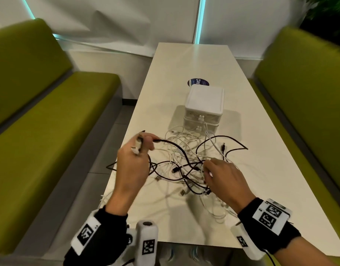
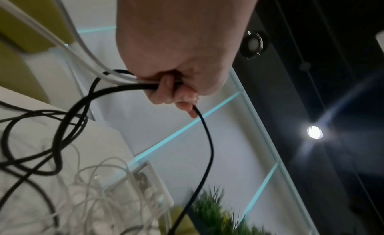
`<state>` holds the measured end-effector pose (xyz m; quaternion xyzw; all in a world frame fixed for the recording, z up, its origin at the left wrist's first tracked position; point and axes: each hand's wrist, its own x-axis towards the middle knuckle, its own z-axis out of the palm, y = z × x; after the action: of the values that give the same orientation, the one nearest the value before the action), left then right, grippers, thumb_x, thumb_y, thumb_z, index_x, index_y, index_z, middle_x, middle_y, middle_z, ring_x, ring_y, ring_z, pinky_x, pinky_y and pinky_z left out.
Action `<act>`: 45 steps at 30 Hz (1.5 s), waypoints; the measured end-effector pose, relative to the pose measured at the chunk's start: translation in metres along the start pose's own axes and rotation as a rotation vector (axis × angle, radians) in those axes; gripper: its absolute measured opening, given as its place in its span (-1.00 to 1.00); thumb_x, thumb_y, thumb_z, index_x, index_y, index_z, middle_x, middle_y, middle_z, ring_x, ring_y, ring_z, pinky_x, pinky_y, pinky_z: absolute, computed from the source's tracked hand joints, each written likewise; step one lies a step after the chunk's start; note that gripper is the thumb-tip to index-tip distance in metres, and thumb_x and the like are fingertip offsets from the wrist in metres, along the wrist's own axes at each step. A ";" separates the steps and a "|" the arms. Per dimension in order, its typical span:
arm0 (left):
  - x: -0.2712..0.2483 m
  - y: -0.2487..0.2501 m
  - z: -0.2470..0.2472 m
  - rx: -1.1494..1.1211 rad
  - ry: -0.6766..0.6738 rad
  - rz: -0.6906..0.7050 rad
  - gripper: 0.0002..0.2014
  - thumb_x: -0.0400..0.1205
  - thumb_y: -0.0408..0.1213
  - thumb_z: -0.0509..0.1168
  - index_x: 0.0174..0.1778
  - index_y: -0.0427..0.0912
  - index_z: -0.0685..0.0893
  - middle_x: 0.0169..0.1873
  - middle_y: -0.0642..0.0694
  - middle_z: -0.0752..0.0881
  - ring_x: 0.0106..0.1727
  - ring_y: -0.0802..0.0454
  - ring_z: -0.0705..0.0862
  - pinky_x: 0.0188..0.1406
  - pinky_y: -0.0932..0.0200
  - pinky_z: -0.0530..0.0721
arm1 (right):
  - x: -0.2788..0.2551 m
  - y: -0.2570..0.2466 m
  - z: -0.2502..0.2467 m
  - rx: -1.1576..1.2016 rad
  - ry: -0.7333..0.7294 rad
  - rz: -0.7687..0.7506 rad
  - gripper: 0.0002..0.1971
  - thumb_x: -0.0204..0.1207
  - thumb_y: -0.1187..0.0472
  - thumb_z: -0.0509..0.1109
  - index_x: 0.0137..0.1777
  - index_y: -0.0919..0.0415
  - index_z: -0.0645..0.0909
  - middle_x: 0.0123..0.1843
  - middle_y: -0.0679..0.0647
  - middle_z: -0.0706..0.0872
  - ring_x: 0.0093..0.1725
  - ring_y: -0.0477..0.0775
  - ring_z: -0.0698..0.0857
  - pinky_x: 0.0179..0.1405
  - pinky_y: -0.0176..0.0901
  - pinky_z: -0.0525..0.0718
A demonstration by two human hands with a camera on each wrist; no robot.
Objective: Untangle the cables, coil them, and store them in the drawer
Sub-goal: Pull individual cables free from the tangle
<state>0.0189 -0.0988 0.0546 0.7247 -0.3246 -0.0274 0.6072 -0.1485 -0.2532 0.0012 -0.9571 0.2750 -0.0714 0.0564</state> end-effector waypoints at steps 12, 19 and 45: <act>0.017 -0.060 -0.055 0.263 -0.021 -0.278 -0.72 0.77 -0.21 0.14 -0.09 0.01 0.77 -0.33 0.04 0.66 -0.41 0.22 0.53 -0.44 0.20 0.45 | 0.007 -0.027 -0.004 0.013 0.150 -0.071 -0.90 0.40 0.32 0.50 -0.25 0.17 0.62 -0.33 0.07 0.64 -0.23 0.21 0.59 -0.31 0.03 0.63; 0.037 -0.036 -0.082 -0.330 0.146 -0.276 -0.75 0.78 -0.27 0.14 -0.04 -0.09 0.74 -0.39 0.06 0.55 -0.57 0.22 0.31 -0.63 0.30 0.20 | 0.026 -0.074 0.022 0.174 -0.114 -0.165 -0.83 0.63 0.13 0.26 0.11 0.08 0.64 0.04 0.05 0.67 0.09 0.18 0.66 -0.02 0.06 0.64; 0.068 -0.086 -0.255 0.228 0.938 0.073 -0.79 0.78 -0.13 0.06 0.07 -0.05 0.59 -0.14 0.15 0.60 -0.21 0.41 0.55 -0.07 0.42 0.53 | 0.038 -0.106 0.044 -0.014 -0.224 -0.072 -0.78 0.67 0.01 0.14 0.23 -0.01 0.49 0.15 -0.04 0.59 0.21 0.09 0.60 -0.22 -0.05 0.47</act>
<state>0.2209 0.0908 0.0679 0.7088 -0.0421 0.3595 0.6055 -0.0542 -0.1810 -0.0226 -0.9688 0.2327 0.0357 0.0776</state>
